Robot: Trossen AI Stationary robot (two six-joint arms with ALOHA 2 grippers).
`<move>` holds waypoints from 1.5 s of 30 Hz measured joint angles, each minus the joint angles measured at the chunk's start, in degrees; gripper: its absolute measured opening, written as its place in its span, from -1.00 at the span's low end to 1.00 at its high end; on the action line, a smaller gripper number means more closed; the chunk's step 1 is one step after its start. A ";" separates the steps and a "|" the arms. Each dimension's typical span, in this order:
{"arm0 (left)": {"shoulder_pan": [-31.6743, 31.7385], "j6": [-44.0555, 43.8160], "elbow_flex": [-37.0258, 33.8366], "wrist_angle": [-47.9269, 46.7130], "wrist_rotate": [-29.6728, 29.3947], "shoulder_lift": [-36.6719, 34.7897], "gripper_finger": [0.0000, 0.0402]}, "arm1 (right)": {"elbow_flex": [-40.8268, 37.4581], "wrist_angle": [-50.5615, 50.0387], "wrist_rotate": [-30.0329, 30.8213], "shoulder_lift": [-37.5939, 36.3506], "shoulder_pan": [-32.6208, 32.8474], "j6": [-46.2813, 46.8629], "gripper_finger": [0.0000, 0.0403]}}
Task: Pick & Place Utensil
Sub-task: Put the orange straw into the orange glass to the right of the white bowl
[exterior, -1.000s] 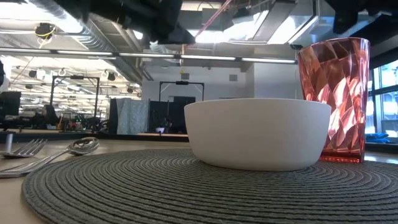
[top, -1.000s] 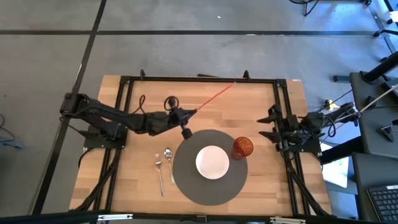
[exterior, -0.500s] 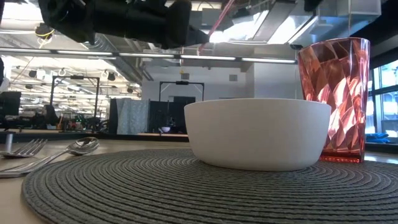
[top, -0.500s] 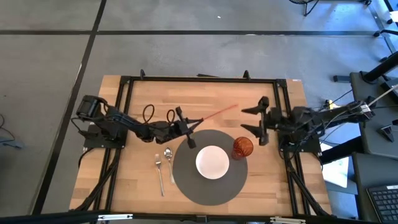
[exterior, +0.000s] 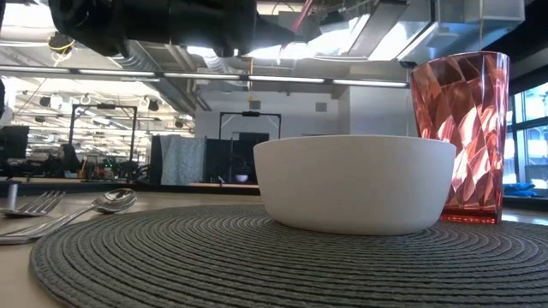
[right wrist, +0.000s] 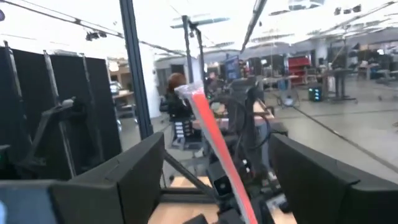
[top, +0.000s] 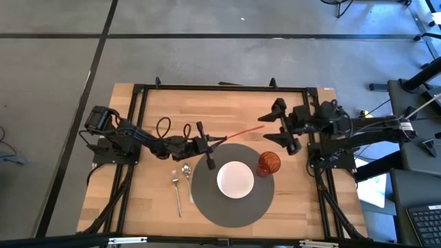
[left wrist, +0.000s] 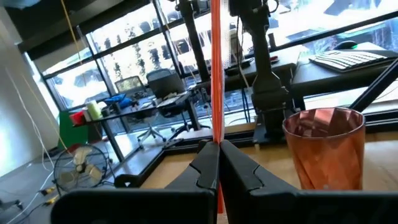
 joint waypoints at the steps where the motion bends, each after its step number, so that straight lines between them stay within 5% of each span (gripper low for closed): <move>1: -0.05 -0.02 0.00 -0.01 -0.04 0.00 -0.99 | 0.00 1.21 -0.61 0.65 -0.26 0.32 0.42; 13: -0.04 -0.02 0.00 -0.94 -0.57 0.00 -0.99 | 0.00 7.51 -2.86 5.88 -1.08 -0.28 0.08; 26: -0.04 -0.10 0.00 -1.23 -1.38 0.00 -0.99 | 0.00 7.14 -2.88 5.91 -1.06 -3.99 -0.93; 31: 0.00 -1.27 0.09 -3.74 -1.43 -0.09 -0.99 | -0.04 6.31 -2.82 5.38 -1.06 -5.23 -0.96; 35: -0.65 -1.34 0.33 -8.06 -6.93 -0.22 -0.95 | 3.90 -5.03 -2.28 3.26 -1.13 -7.74 -0.97; 45: -2.21 1.49 -0.44 -17.83 -24.28 0.02 -0.75 | 30.84 -45.63 5.21 2.38 1.80 -11.52 -0.99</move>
